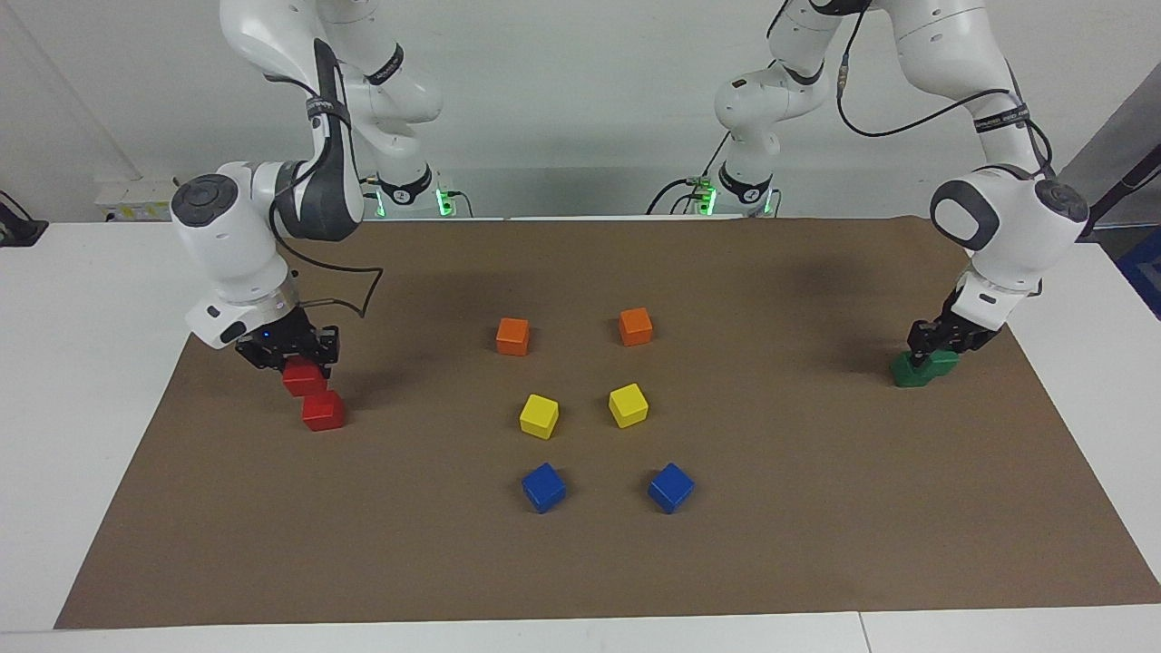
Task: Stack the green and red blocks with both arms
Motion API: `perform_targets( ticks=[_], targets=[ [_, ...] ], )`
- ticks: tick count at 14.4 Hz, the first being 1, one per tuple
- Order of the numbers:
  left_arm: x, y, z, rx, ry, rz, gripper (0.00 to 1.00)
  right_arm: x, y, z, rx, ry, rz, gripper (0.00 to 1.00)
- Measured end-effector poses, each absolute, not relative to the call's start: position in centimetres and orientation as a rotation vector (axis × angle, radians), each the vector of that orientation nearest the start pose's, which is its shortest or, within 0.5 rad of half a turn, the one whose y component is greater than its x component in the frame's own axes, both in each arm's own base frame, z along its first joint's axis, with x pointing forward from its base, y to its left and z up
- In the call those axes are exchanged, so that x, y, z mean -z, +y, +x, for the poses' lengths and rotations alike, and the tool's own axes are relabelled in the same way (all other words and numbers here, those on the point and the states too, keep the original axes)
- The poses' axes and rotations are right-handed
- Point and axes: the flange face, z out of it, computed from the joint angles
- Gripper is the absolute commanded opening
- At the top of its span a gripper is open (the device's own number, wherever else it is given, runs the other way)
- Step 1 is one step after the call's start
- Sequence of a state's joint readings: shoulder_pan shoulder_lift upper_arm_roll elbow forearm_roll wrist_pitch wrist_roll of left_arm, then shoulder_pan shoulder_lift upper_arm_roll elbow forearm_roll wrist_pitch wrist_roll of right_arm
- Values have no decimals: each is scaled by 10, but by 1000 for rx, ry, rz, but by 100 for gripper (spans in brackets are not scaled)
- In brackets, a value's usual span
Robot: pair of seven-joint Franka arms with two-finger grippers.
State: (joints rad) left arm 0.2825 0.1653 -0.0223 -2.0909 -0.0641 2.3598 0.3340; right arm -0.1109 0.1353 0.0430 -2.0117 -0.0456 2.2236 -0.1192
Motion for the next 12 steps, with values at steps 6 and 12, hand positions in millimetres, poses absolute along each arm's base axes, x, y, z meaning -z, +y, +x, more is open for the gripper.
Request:
perform_targets(
  ticks=[6,12],
  targets=[
    [-353,145,562,183,74,-3154,100,-379,-48,592,135,-107,-3175,0],
    [-352,144,562,177,110,-3153,100,-363,-50,597,142,-105,-3172,0]
  ],
)
